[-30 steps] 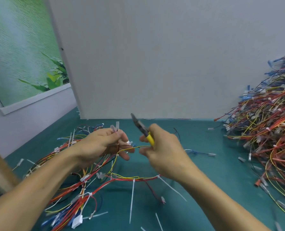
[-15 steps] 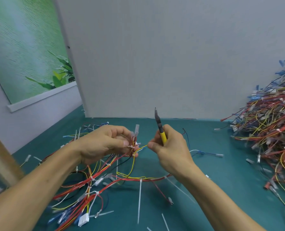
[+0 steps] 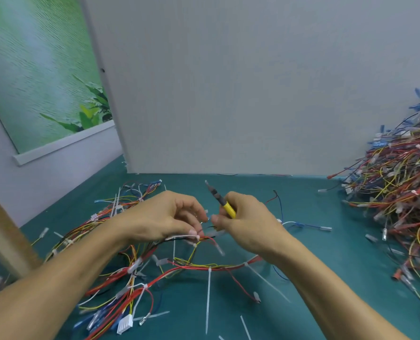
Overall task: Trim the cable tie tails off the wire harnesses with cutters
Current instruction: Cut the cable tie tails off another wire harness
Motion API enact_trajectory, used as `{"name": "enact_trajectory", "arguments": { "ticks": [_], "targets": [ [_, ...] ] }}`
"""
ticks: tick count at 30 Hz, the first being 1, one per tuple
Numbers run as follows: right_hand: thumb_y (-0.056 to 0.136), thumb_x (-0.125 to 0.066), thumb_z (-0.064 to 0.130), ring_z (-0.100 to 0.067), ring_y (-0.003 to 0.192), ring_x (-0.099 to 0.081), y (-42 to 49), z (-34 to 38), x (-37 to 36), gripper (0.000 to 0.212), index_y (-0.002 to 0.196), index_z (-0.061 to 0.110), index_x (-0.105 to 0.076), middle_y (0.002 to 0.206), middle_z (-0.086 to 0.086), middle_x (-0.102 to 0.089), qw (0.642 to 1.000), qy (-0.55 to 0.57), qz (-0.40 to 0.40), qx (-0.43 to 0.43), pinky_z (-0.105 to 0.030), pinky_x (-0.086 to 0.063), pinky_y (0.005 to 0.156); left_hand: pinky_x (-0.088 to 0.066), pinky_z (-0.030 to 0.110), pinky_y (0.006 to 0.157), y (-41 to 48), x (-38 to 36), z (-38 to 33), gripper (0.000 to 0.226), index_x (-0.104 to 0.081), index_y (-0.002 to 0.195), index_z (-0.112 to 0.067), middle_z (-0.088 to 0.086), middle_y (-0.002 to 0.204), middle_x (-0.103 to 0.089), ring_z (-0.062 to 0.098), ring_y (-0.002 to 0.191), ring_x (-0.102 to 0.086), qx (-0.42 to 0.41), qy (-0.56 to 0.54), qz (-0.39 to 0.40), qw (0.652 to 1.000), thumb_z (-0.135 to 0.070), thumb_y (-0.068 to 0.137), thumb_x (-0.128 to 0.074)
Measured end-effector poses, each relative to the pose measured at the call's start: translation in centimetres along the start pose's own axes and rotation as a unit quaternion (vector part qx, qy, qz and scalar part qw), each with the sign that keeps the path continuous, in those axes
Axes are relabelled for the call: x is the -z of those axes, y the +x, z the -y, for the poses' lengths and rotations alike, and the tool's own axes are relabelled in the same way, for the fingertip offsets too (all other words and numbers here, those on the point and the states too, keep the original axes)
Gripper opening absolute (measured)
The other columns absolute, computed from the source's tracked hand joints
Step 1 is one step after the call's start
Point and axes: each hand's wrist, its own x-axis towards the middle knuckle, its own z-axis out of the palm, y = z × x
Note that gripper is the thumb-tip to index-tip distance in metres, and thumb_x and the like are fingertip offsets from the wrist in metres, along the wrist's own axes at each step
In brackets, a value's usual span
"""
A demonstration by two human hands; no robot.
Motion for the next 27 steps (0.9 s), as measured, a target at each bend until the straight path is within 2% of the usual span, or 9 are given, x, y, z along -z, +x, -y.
{"name": "enact_trajectory", "arguments": {
  "ticks": [5, 8, 11, 15, 19, 20, 23, 25, 27],
  "targets": [
    [0.081, -0.070, 0.016, -0.023, 0.084, -0.061, 0.4, 0.6, 0.7, 0.016, 0.081, 0.018, -0.054, 0.086, -0.001, -0.069, 0.993, -0.096, 0.061, 0.042, -0.037, -0.051, 0.073, -0.055, 0.025, 0.082, 0.4, -0.4, -0.2, 0.023, -0.065, 0.102, -0.016, 0.003, 0.085, -0.075, 0.020, 0.082, -0.072, 0.006, 0.062, -0.008, 0.998, -0.002, 0.084, -0.069],
    [0.079, -0.072, 0.011, -0.015, 0.078, -0.062, 0.3, 0.2, 0.7, 0.024, 0.074, 0.020, -0.051, 0.079, 0.005, -0.070, 0.998, -0.053, 0.024, 0.038, -0.026, -0.047, 0.065, -0.055, 0.020, 0.079, 0.4, -0.3, -0.4, 0.023, -0.067, 0.100, -0.016, 0.002, 0.087, -0.075, 0.018, 0.082, -0.072, 0.009, 0.055, -0.013, 0.998, -0.003, 0.082, -0.071],
    [0.079, -0.074, 0.009, 0.000, 0.065, -0.056, 0.0, -0.2, 0.6, 0.026, 0.074, 0.020, -0.051, 0.070, 0.013, -0.067, 0.999, -0.018, 0.001, 0.047, -0.017, -0.041, 0.057, -0.055, 0.024, 0.084, 0.3, -0.1, -0.4, 0.025, -0.067, 0.100, -0.018, 0.002, 0.089, -0.075, 0.018, 0.085, -0.072, 0.017, 0.053, -0.011, 0.998, -0.004, 0.080, -0.074],
    [0.081, -0.069, 0.006, -0.011, 0.081, -0.061, -0.2, 0.0, 0.4, 0.019, 0.084, 0.017, -0.055, 0.082, 0.014, -0.070, 0.995, -0.031, 0.013, 0.092, -0.033, -0.050, 0.073, -0.052, 0.023, 0.083, 0.4, -0.5, -0.6, 0.027, -0.065, 0.102, -0.023, -0.005, 0.085, -0.075, 0.009, 0.083, -0.071, 0.022, 0.103, 0.000, 0.994, -0.010, 0.080, -0.074],
    [0.083, -0.067, 0.009, -0.024, 0.084, -0.059, -0.5, 0.3, 0.6, 0.018, 0.086, 0.020, -0.053, 0.086, 0.000, -0.068, 0.989, -0.049, 0.028, 0.137, -0.042, -0.051, 0.074, -0.054, 0.029, 0.082, 0.8, -0.9, -0.6, 0.026, -0.069, 0.097, -0.022, -0.005, 0.080, -0.075, 0.008, 0.079, -0.071, 0.022, 0.129, -0.018, 0.991, -0.003, 0.080, -0.069],
    [0.084, -0.068, 0.010, -0.020, 0.081, -0.059, -0.6, 0.2, 0.7, 0.017, 0.087, 0.019, -0.055, 0.083, 0.003, -0.068, 0.988, -0.039, 0.029, 0.147, -0.039, -0.051, 0.073, -0.054, 0.030, 0.080, 0.8, -0.9, -0.6, 0.024, -0.069, 0.095, -0.021, -0.005, 0.079, -0.075, 0.008, 0.077, -0.071, 0.026, 0.130, -0.027, 0.991, -0.003, 0.080, -0.069],
    [0.084, -0.070, 0.007, -0.003, 0.075, -0.058, -1.3, 0.0, 1.1, 0.016, 0.085, 0.019, -0.059, 0.078, 0.016, -0.066, 0.987, 0.015, 0.032, 0.158, -0.015, -0.045, 0.066, -0.056, 0.028, 0.076, 1.0, -0.3, -0.2, 0.015, -0.069, 0.090, -0.020, -0.002, 0.073, -0.074, 0.009, 0.070, -0.071, 0.037, 0.157, -0.071, 0.984, -0.006, 0.082, -0.069],
    [0.084, -0.069, 0.006, 0.001, 0.073, -0.057, -1.5, -0.2, 1.5, 0.020, 0.081, 0.023, -0.057, 0.079, 0.020, -0.067, 0.988, 0.024, 0.025, 0.148, -0.011, -0.044, 0.064, -0.055, 0.026, 0.075, 0.9, 0.2, 0.3, 0.013, -0.069, 0.089, -0.018, 0.001, 0.072, -0.074, 0.011, 0.069, -0.071, 0.040, 0.161, -0.107, 0.980, -0.006, 0.083, -0.068],
    [0.083, -0.068, 0.007, -0.003, 0.072, -0.059, -1.6, -0.7, 2.2, 0.022, 0.078, 0.025, -0.055, 0.080, 0.019, -0.067, 0.992, 0.015, 0.011, 0.126, -0.016, -0.047, 0.063, -0.052, 0.018, 0.071, 0.5, 0.8, 1.0, 0.014, -0.069, 0.089, -0.017, 0.001, 0.077, -0.074, 0.009, 0.072, -0.070, 0.046, 0.120, -0.145, 0.981, -0.004, 0.084, -0.068]
  ]
}}
